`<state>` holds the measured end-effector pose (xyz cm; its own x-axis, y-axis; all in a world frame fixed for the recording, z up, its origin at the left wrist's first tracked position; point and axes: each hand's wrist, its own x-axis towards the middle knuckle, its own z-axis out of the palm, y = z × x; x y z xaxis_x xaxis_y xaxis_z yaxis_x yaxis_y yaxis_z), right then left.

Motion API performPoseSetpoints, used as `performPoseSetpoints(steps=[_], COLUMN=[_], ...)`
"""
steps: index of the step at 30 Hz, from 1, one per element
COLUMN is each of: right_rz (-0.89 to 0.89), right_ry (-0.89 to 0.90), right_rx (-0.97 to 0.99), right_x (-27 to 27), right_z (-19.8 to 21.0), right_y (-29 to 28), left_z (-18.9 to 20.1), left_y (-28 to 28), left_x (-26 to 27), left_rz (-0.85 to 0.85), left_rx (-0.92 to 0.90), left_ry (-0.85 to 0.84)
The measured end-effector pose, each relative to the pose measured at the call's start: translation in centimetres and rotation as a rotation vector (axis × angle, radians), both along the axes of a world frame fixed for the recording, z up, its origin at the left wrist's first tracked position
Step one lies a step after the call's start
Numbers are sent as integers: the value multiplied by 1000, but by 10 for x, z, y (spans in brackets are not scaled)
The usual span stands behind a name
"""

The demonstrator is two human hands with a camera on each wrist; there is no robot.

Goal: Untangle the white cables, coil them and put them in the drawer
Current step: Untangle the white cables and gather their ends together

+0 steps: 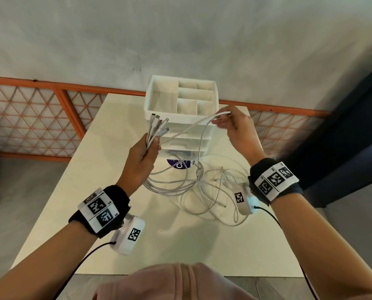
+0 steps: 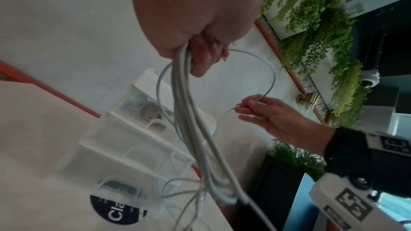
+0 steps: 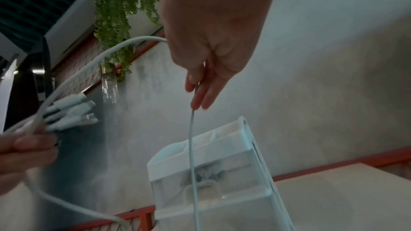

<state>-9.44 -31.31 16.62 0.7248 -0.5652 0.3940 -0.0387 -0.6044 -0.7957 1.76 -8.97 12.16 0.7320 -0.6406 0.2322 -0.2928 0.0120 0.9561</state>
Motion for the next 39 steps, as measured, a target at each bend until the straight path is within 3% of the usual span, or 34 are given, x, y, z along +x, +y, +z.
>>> performPoseSetpoints(steps=[3,6,9,12,17,19,22,26,30,32,33,35,37,39], right_rz=[143,195,184,139,73,18,-41,-110,-55,10,27,67,186,336], right_ry=[221,429,498,378,113,28,47,266,875,1079,1054,808,518,382], right_rx=[258,161,184,158,207,92,-154,-397,-320,-333,-356,-308,-136,88], right_x=[5,13,18,22,30,30,22,4,-15,-17,-14,-5,7,18], right_z=[-24,-55,-71,-67,-29,-14,4,6,-15,-17,-15,-8,1,11], right_y=[12,32,44,44,30,19,6,-19,-28,-14,-6,11,27,43], left_z=[17,33,40,35,15,12,8,-1,-3,-3,-3,-2,1,5], left_y=[-5,-11,-12,-6,4,4,4,8,10,8,6,1,-3,-6], left_x=[-14,-26,-27,-23,-15,-13,-6,8,11,11,10,6,3,2], left_rz=[-111,-189,-211,-212,-178,-174,-130,-18,71,62,52,42,10,-67], left_rx=[-72,-142,-152,-105,-40,-30,4,115,185,196,197,186,159,110], left_ry=[165,191,175,167,198,198,161,-32,-174,-222,-226,-237,-185,-74])
